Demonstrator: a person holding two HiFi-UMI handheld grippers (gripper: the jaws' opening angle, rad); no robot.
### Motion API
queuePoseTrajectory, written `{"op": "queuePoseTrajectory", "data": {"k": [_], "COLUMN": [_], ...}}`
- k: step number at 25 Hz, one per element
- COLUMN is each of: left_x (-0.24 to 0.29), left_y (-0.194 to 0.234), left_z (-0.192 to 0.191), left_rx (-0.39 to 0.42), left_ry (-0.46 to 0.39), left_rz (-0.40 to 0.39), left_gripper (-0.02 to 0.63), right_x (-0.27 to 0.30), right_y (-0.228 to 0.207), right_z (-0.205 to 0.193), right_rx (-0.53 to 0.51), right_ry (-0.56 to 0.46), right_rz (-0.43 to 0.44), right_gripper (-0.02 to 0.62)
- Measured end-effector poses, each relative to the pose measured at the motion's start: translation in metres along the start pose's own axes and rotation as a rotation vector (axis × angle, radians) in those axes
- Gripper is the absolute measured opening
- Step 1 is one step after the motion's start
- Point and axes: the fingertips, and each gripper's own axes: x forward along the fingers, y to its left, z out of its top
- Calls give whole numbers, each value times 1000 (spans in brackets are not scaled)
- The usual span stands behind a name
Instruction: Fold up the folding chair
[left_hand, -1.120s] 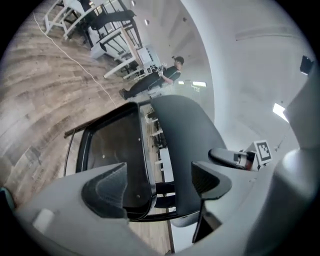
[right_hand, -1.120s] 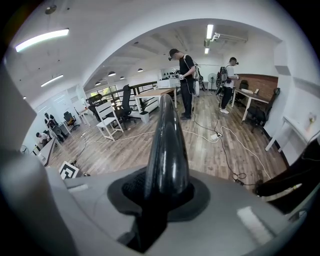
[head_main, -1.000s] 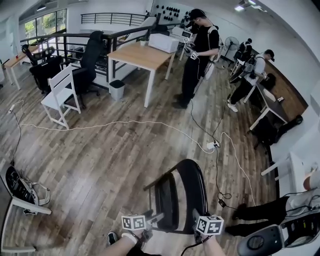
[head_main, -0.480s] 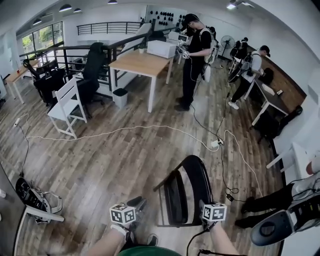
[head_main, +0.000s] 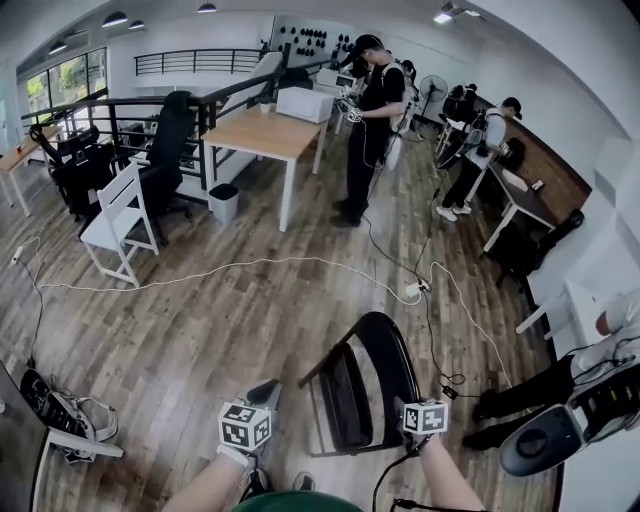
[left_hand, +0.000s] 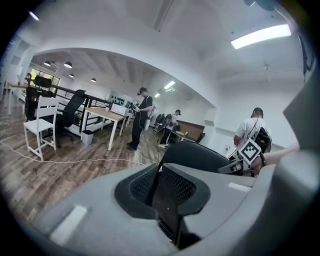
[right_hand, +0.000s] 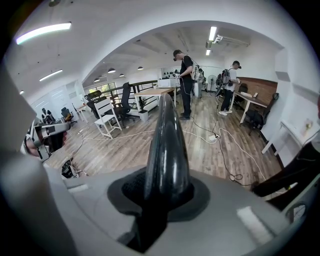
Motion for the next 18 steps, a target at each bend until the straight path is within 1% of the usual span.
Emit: {"op": "queuePoseTrajectory", "data": {"k": [6,13,18], "left_x": [0,2,-2], "left_y": [4,19,30], "left_z": [-3,-31,-42], "left_rx": [-33,-97,-134], "left_ry": [13,66,91], "left_rz": [-37,-45,-41], "left_gripper": [34,34,34], "right_x": [-3,-1,-1], "right_y": [5,9,15], "right_z": [-2,0,1], "right_rx": [-14,-7,-15], "right_ry": [-5,-7,0], "right_rz": [-17,-20,-20], "right_gripper": [84,87,87]}}
